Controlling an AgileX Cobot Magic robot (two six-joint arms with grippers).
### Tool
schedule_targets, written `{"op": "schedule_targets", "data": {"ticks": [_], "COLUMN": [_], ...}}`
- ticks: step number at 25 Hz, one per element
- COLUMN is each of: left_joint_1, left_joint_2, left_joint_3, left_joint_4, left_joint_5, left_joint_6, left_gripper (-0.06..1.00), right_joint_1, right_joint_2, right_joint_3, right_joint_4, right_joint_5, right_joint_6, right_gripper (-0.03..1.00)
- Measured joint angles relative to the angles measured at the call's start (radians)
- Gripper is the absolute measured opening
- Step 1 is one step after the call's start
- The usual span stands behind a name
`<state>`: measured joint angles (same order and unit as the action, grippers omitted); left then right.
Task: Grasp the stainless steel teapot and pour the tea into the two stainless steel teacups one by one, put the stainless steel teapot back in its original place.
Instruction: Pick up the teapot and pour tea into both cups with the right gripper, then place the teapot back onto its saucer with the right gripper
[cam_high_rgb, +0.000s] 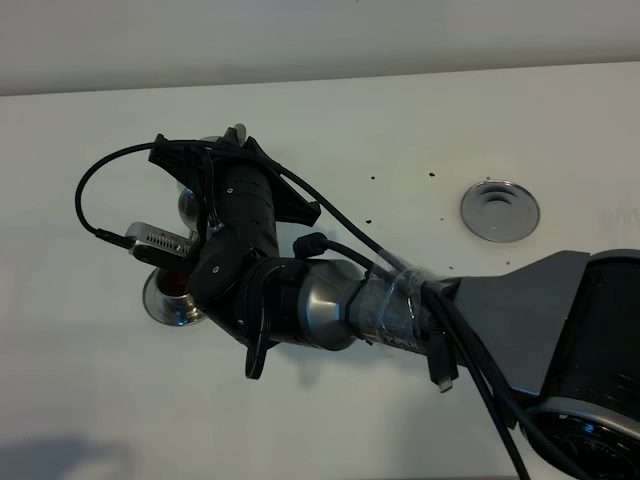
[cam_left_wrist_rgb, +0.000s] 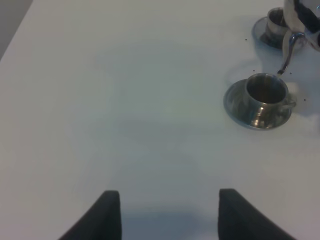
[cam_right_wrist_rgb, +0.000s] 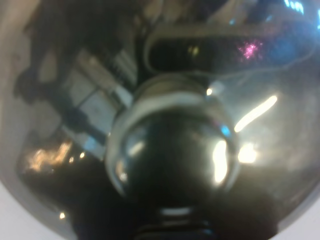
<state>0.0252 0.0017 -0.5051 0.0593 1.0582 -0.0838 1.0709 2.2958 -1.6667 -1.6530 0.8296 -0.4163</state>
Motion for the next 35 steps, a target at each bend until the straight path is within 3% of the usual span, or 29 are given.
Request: {"op": "schedule_targets", "data": {"ticks": [4,10,15,19,22,27,35], "left_joint_1": [0.0,0.0,0.0,0.0,0.0,0.0,0.0], "left_joint_2": [0.0,0.0,0.0,0.0,0.0,0.0,0.0], "left_joint_3": [0.0,0.0,0.0,0.0,0.0,0.0,0.0], "left_joint_4": [0.0,0.0,0.0,0.0,0.0,0.0,0.0], "left_joint_5": [0.0,0.0,0.0,0.0,0.0,0.0,0.0], "left_joint_6": [0.0,0.001,0.001,0.001,0.001,0.001,0.001], "left_gripper": [0.47,0.47,0.47,0.47,0.47,0.47,0.47], "right_joint_1": [0.0,0.0,0.0,-0.013,-0.077,-0.257,-0.505], "right_joint_2": [0.0,0.0,-0.018,-0.115,-0.204,-0.299,-0.34], "right_joint_3": [0.0,0.0,0.0,0.0,0.0,0.0,0.0], "right_joint_4": [0.05,0.269,0.351,0.512,0.678,0.979,1.427], "right_joint_5": [-0.002,0.005,0.033,0.069,0.099,0.145,0.21], "right_joint_6": [0.005,0.04,0.185,0.284,0.303,0.309,0.291], "right_gripper": [0.18,0.18,0.18,0.18,0.18,0.18,0.18]}}
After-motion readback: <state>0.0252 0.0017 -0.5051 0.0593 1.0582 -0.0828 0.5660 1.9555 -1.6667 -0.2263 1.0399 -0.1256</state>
